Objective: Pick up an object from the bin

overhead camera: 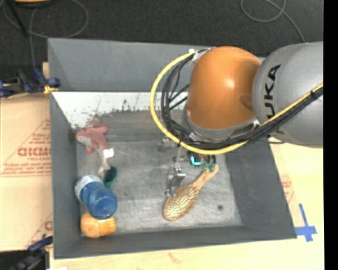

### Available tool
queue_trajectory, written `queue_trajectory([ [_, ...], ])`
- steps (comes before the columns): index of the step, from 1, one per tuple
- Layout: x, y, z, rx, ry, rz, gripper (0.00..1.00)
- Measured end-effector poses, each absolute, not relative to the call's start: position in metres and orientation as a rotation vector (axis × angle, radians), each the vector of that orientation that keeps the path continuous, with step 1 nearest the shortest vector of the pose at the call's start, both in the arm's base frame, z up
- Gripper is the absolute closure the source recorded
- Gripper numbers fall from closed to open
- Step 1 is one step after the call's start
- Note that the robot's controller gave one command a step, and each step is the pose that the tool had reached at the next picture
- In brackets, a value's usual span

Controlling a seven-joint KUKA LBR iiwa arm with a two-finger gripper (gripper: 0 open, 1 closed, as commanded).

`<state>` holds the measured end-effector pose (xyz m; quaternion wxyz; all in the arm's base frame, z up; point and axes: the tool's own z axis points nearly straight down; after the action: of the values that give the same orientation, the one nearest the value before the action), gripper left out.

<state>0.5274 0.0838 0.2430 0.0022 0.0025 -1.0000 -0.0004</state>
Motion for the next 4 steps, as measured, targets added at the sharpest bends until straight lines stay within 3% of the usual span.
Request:
queue_trajectory([
  [1,0.529,0.083,0.247,0.004,-3.145,-0.003,0.00],
  [2,0.530,0.067,0.211,0.121,-3.148,0.000,0.00],
  [3,0.519,0.061,0.151,0.194,-3.143,0.001,0.00],
  [4,0.517,0.015,0.074,0.468,-3.117,-0.002,1.00],
])
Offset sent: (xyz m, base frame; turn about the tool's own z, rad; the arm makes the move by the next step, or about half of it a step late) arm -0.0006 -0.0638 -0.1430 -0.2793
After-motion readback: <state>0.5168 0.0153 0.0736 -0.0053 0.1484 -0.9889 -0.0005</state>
